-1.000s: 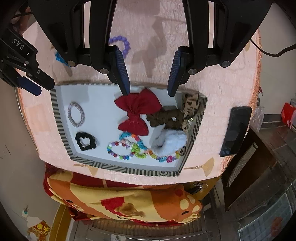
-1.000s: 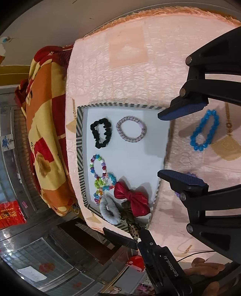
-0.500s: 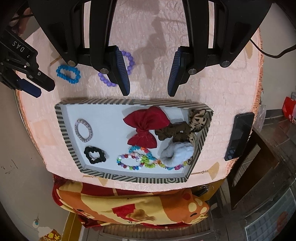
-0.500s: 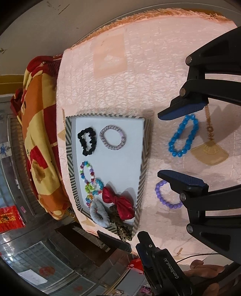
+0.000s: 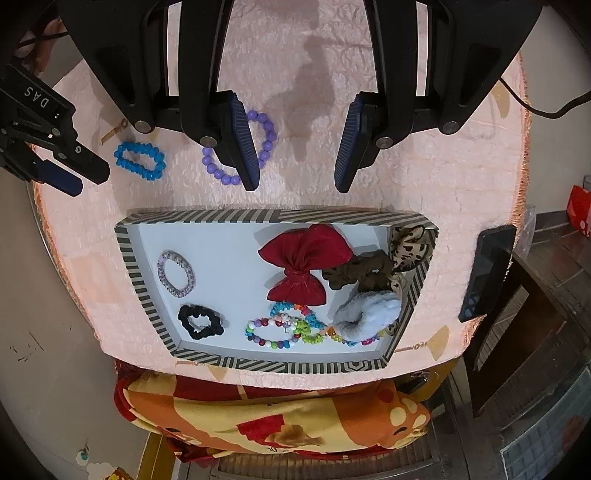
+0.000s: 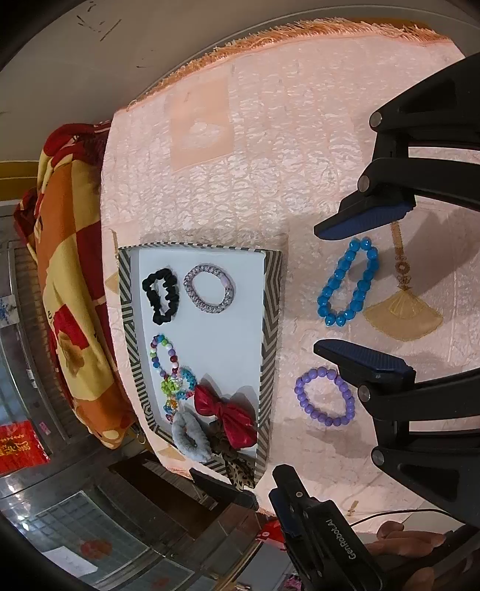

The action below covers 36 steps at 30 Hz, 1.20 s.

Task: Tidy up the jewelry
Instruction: 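Withdraw both tools toward the purple and blue beaded bracelets, then grasp the purple beaded bracelet with the left tool while the right tool grasps the blue beaded bracelet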

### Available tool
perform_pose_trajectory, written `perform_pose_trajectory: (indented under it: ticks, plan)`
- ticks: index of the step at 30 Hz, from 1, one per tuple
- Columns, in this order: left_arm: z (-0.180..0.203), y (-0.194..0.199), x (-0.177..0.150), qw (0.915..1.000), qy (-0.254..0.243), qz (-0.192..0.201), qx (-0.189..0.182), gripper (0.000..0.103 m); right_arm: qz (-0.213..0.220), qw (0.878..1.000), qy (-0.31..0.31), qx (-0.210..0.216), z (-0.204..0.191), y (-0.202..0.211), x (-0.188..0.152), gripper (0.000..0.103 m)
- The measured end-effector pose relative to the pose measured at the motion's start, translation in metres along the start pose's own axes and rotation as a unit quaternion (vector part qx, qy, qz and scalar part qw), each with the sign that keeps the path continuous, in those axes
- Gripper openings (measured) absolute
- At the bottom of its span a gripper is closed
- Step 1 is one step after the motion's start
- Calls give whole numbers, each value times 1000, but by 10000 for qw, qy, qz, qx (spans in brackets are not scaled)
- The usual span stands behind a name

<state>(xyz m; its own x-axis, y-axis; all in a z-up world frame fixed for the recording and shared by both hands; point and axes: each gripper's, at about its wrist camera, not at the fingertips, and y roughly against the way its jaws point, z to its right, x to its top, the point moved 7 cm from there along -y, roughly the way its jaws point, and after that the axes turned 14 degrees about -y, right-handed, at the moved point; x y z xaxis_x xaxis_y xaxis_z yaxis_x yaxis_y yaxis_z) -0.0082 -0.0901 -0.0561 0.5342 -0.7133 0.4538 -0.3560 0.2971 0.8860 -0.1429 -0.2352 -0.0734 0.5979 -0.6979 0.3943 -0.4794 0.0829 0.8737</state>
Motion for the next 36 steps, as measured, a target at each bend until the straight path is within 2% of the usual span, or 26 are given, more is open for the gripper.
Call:
perform_pose_trajectory:
  ticks: [9, 13, 16, 20, 23, 29, 31, 35, 36]
  plan:
    - [0, -7, -5, 9999, -13, -133, -44, 42, -194, 9998, -47, -67, 10, -13, -6, 54]
    - [-2, -9, -13, 9994, 69, -167, -285, 42, -277, 9996, -58, -91, 20, -19, -10, 54]
    - [0, -12, -21, 9985, -30, -200, -517, 51, -358, 9992, 15, -198, 31, -28, -16, 54]
    - [6, -26, -34, 9970, -155, -398, -649, 51, -435, 9989, 19, -167, 40, -38, -23, 54]
    - [9, -41, -40, 9944, 5, -631, -844, 51, -436, 9990, 75, -107, 40, -44, -24, 54]
    - [15, -56, -37, 9938, 20, -750, -823, 51, -387, 9983, 382, -194, 34, -54, -24, 50]
    - [18, -63, -35, 9932, 22, -817, -827, 51, -386, 9980, 431, -264, 35, -58, -22, 43]
    - [23, -71, -35, 9936, -81, -890, -688, 51, -327, 9966, 655, -375, 34, -60, -20, 41]
    - [25, -71, -35, 9940, -154, -891, -622, 51, -306, 9963, 698, -385, 34, -59, -20, 37]
